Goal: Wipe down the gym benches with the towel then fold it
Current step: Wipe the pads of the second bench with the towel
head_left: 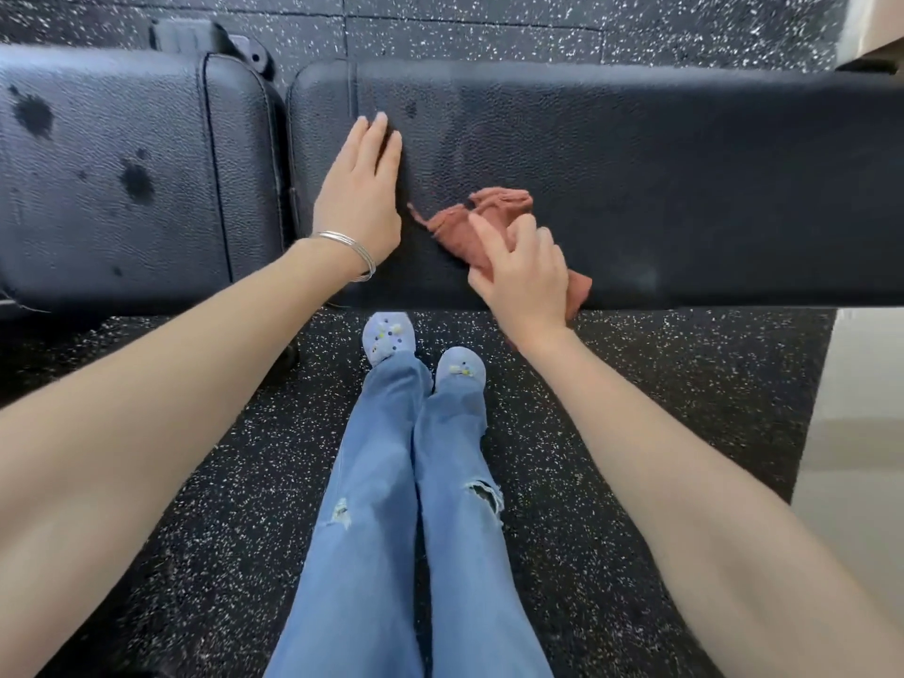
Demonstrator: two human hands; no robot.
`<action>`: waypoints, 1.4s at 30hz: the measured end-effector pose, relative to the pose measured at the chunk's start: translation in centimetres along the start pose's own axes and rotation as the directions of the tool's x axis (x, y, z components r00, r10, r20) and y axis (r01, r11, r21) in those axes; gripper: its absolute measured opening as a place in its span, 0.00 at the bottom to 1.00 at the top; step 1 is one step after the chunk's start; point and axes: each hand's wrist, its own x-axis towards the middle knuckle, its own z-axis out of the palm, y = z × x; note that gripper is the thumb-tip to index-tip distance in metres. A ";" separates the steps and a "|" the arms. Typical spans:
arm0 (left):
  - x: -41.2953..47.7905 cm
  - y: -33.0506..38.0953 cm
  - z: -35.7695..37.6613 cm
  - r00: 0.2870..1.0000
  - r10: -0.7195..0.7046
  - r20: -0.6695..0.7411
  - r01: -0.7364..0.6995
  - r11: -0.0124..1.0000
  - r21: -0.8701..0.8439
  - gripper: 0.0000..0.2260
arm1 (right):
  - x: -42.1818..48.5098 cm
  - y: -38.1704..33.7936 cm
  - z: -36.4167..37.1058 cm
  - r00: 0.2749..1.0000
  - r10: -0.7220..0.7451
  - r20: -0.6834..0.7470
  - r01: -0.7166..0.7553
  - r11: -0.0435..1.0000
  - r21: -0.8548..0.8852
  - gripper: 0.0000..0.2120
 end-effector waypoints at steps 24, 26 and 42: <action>-1.8 -3.2 1.4 0.999 0.031 -0.008 -0.029 0.987 0.155 0.30 | -1.2 -3.0 1.3 0.949 0.315 0.012 -0.312 0.932 0.185 0.23; -1.9 -4.8 1.3 0.996 0.085 -0.012 -0.082 0.978 0.193 0.30 | -1.3 -0.8 0.8 0.944 0.330 -0.015 -0.322 0.930 0.178 0.23; 0.2 -16.8 -2.0 0.983 0.182 0.033 -0.183 0.930 0.317 0.38 | 4.6 -13.4 2.2 0.961 0.262 0.088 -0.267 0.962 0.055 0.24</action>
